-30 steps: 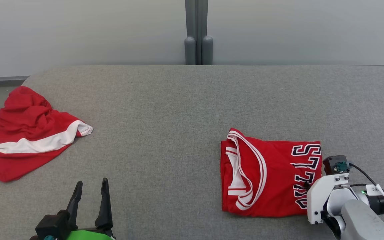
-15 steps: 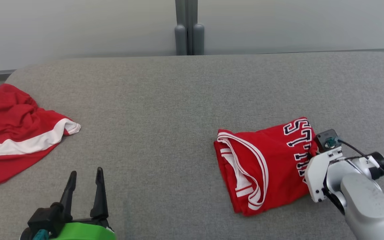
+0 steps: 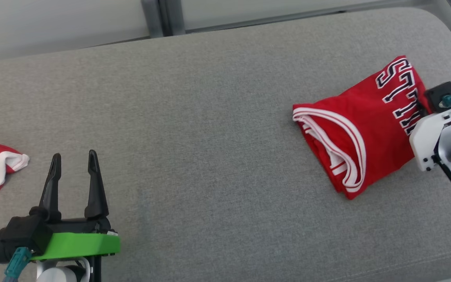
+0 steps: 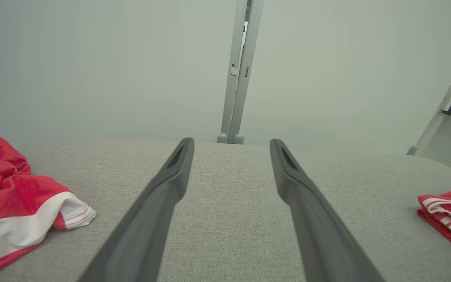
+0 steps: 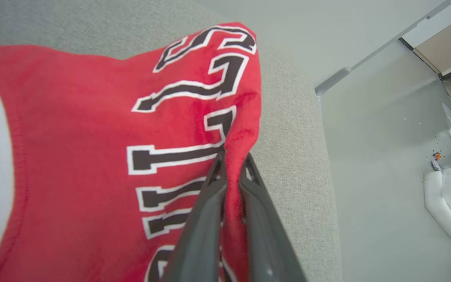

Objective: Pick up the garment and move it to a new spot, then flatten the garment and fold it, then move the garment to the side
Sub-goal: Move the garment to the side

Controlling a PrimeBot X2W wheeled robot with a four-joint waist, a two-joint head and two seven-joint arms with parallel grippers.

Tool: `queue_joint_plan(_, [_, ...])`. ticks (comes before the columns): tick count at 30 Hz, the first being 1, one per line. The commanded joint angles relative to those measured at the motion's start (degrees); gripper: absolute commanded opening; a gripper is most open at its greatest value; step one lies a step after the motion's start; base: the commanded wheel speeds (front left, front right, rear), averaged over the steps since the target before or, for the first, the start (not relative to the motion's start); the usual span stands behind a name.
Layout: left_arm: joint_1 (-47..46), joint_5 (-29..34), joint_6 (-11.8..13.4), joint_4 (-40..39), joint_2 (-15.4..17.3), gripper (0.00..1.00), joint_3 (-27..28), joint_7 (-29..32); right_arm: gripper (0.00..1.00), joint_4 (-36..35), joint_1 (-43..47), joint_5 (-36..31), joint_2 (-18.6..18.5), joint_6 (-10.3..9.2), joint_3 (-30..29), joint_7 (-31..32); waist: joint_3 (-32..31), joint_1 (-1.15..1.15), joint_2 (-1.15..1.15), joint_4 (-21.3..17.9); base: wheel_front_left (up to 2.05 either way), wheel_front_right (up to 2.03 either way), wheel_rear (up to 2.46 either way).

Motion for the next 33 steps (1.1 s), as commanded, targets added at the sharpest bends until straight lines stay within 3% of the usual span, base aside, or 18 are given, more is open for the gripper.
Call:
queue_joint_plan(1, [-1.2, 0.4, -0.2, -0.9, 0.3, 1.0, 0.2, 0.0, 0.0, 0.3, -1.2, -1.1, -0.2, -0.15, -0.5, -0.8, 5.8, 0.0, 0.0, -5.5, 0.0, 0.0, 0.0])
queue_joint_plan(12, [-2.6, 4.2, -1.5, -5.7, 1.0, 1.0, -2.1, 0.0, 0.0, 4.1, -5.6, -10.3, -5.0, -0.15, -5.6, -6.7, 12.0, 0.0, 0.0, -8.1, 0.0, 0.0, 0.0])
queue_joint_plan(24, [-0.2, 4.3, -1.7, -11.3, 3.8, 1.0, -5.0, 0.0, 0.0, 4.0, -6.0, -23.1, -6.1, -0.15, -20.4, -11.7, 15.4, 0.0, 0.0, -6.6, 0.0, 0.0, 0.0])
queue_joint_plan(25, [-0.1, 4.3, -1.7, -11.4, 4.1, 1.0, -4.9, 0.0, 0.28, 3.8, -5.8, -24.0, -5.9, -0.16, -21.4, -11.9, 15.4, 0.0, 0.0, -6.5, 0.0, 0.0, 0.0])
queue_joint_plan(26, [0.2, 4.1, -1.7, -11.4, 4.4, 1.0, -4.9, 0.0, 0.73, 3.5, -5.4, -25.0, -5.4, -0.15, -22.6, -12.3, 15.5, 0.0, 0.0, -6.3, 0.0, 0.0, 0.0])
queue_joint_plan(27, [0.2, 3.9, -1.7, -11.4, 4.5, 1.0, -4.9, 0.0, 1.0, 3.4, -5.1, -25.8, -4.9, -0.15, -23.5, -12.5, 15.5, 0.0, 0.0, -6.2, 0.0, 0.0, 0.0])
queue_joint_plan(33, [0.2, 3.4, -1.7, -10.3, 4.1, 1.0, -5.1, 0.0, 1.0, 1.2, -3.2, -30.3, -1.8, -0.15, -28.3, -14.7, 13.9, 0.0, 0.0, -5.2, 0.0, 0.0, 0.0])
